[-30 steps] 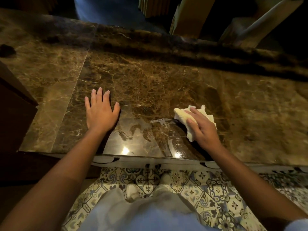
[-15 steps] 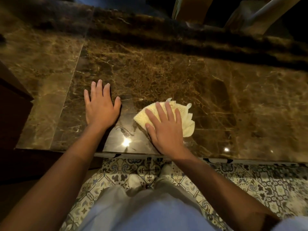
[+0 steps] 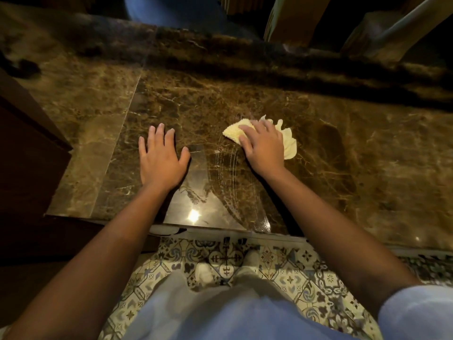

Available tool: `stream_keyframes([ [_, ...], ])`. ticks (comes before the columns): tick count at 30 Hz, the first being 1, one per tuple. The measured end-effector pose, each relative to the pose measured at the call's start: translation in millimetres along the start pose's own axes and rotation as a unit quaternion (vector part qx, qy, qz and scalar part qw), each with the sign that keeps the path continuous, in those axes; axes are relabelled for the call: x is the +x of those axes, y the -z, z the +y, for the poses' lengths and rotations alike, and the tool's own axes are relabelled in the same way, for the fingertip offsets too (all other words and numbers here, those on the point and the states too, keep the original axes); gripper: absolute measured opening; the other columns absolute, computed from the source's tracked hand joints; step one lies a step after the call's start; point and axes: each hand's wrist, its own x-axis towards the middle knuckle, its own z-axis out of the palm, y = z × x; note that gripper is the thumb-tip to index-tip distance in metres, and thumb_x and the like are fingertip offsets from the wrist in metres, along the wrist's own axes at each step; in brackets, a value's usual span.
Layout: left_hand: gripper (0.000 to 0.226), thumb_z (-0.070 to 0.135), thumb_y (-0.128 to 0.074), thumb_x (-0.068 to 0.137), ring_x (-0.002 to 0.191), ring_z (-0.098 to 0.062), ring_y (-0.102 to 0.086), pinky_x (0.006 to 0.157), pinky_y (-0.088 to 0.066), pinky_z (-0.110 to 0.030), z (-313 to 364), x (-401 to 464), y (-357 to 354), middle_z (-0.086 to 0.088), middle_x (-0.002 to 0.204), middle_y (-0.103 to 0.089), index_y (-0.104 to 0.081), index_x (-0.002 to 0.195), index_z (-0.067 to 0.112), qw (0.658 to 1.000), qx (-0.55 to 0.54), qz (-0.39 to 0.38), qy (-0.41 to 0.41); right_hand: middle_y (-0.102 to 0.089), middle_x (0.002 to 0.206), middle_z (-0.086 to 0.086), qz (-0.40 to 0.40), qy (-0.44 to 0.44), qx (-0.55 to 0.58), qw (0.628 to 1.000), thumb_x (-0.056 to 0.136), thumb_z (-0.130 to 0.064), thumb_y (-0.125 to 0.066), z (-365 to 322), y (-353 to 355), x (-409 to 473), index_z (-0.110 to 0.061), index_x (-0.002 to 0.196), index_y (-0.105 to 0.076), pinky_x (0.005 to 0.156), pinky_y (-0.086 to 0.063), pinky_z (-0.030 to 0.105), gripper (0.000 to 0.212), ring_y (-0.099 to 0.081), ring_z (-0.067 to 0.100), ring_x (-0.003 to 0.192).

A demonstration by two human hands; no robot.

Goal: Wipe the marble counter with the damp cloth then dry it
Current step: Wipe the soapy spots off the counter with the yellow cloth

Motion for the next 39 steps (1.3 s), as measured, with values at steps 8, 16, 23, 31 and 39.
stream_keyframes([
  [8, 0.065, 0.046, -0.045, 0.103, 0.160, -0.030, -0.011, 0.129, -0.005, -0.053, -5, -2, -3, -0.014, 0.171, -0.024, -0.037, 0.157, 0.011, 1.000, -0.013, -0.003, -0.013, -0.058, 0.149, -0.002, 0.009, 0.058, 0.036, 0.998, 0.104, -0.042, -0.050, 27, 14, -151, -0.028, 0.132, -0.068, 0.112, -0.033, 0.047, 0.036, -0.041, 0.027, 0.146],
  [16, 0.064, 0.045, -0.047, 0.101, 0.159, -0.032, -0.015, 0.128, -0.007, -0.054, -6, 1, -8, -0.016, 0.169, -0.028, -0.039, 0.154, 0.009, 1.000, -0.012, 0.010, -0.013, -0.034, 0.166, 0.011, -0.007, -0.131, -0.075, 0.989, 0.102, -0.055, -0.035, 79, 28, -95, -0.028, 0.154, -0.044, 0.122, -0.020, 0.056, 0.059, -0.017, 0.036, 0.156],
  [23, 0.064, 0.047, -0.045, 0.100, 0.159, -0.033, -0.017, 0.127, -0.010, -0.055, -3, 3, -8, -0.016, 0.167, -0.031, -0.041, 0.151, 0.009, 1.000, 0.005, 0.015, -0.004, -0.037, 0.164, 0.010, 0.007, -0.139, -0.048, 0.989, 0.105, -0.047, -0.037, 42, 8, 36, -0.025, 0.154, -0.044, 0.124, -0.019, 0.053, 0.054, -0.020, 0.035, 0.156],
  [31, 0.064, 0.046, -0.045, 0.101, 0.159, -0.033, -0.017, 0.128, -0.010, -0.055, -1, 1, -4, -0.016, 0.168, -0.030, -0.041, 0.152, 0.009, 1.000, 0.003, 0.011, -0.008, -0.052, 0.154, 0.003, -0.012, 0.016, 0.004, 1.000, 0.106, -0.038, -0.044, -18, -3, 17, -0.027, 0.141, -0.061, 0.118, -0.028, 0.049, 0.040, -0.031, 0.029, 0.152],
  [39, 0.063, 0.047, -0.045, 0.102, 0.159, -0.032, -0.014, 0.128, -0.007, -0.055, -4, 1, -7, -0.015, 0.169, -0.028, -0.039, 0.153, 0.010, 1.000, -0.010, 0.010, -0.011, -0.070, 0.126, 0.005, -0.016, 0.100, 0.116, 0.988, 0.096, -0.022, -0.069, -10, 12, -128, -0.021, 0.120, -0.075, 0.103, -0.042, 0.044, 0.025, -0.056, 0.030, 0.125],
])
